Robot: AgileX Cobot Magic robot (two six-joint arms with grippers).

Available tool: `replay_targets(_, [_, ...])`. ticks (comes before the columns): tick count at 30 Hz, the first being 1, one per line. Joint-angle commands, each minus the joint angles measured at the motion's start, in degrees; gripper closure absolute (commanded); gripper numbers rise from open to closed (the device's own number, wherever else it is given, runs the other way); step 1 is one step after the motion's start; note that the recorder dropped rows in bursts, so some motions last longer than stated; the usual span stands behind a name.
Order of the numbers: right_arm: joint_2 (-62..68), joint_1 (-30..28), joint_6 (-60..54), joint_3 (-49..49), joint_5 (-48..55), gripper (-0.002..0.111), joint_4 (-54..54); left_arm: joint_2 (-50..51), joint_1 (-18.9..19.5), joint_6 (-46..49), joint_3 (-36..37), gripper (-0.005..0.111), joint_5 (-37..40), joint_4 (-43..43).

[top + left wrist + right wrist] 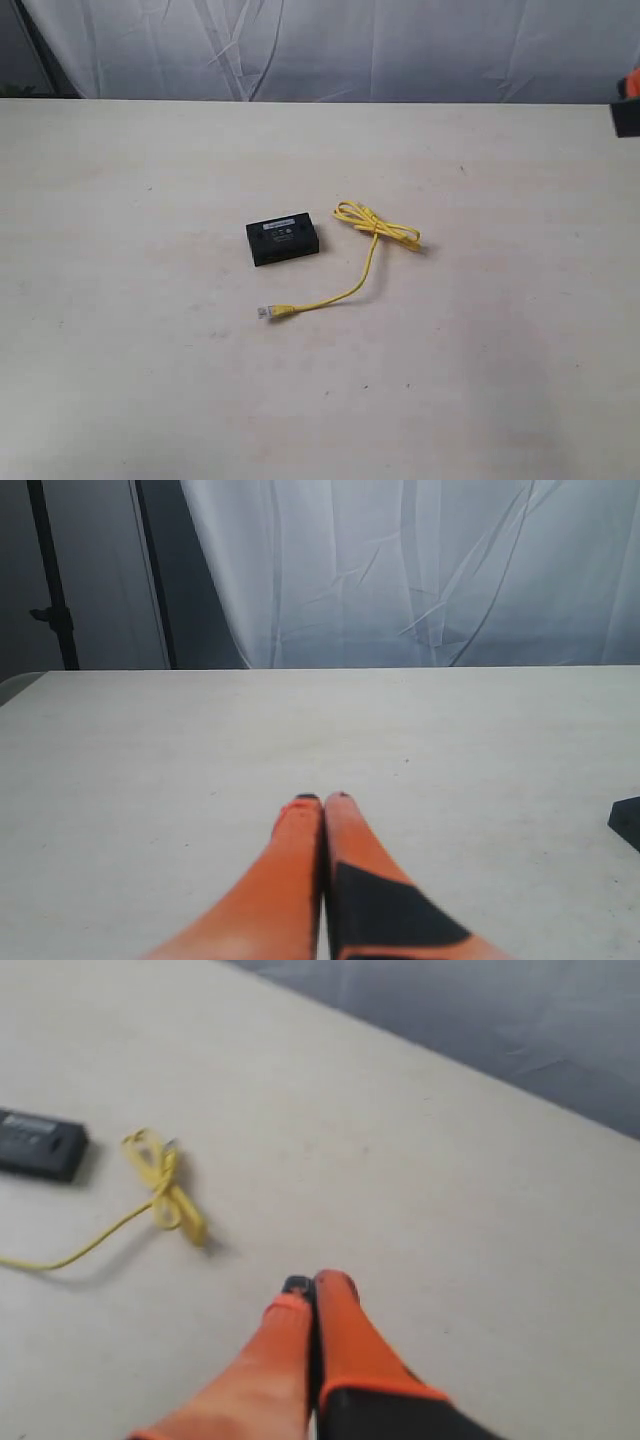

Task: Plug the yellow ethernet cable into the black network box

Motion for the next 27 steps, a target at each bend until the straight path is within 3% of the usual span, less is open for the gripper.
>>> replay_targets(1, [7.98, 0.64, -14.43, -3.98, 6.49, 0.109, 9.68, -0.33, 0.07, -0.09, 0.29, 0.107, -0.69, -0.13])
replay_targets(12, [28.12, 12.12, -27.57, -13.98, 13.02, 0.109, 8.76, -0.33, 0.07, -0.09, 0.29, 0.107, -0.69, -0.25])
replay_targets(17, [37.09, 16.58, -38.56, -19.55, 19.15, 0.109, 7.29, -0.33, 0.07, -0.09, 0.29, 0.107, -0.69, -0.25])
replay_targets(27, [49.75, 24.68, -41.43, -29.34, 21.40, 0.109, 4.85, -0.33, 0.07, -0.09, 0.29, 0.107, -0.69, -0.02])
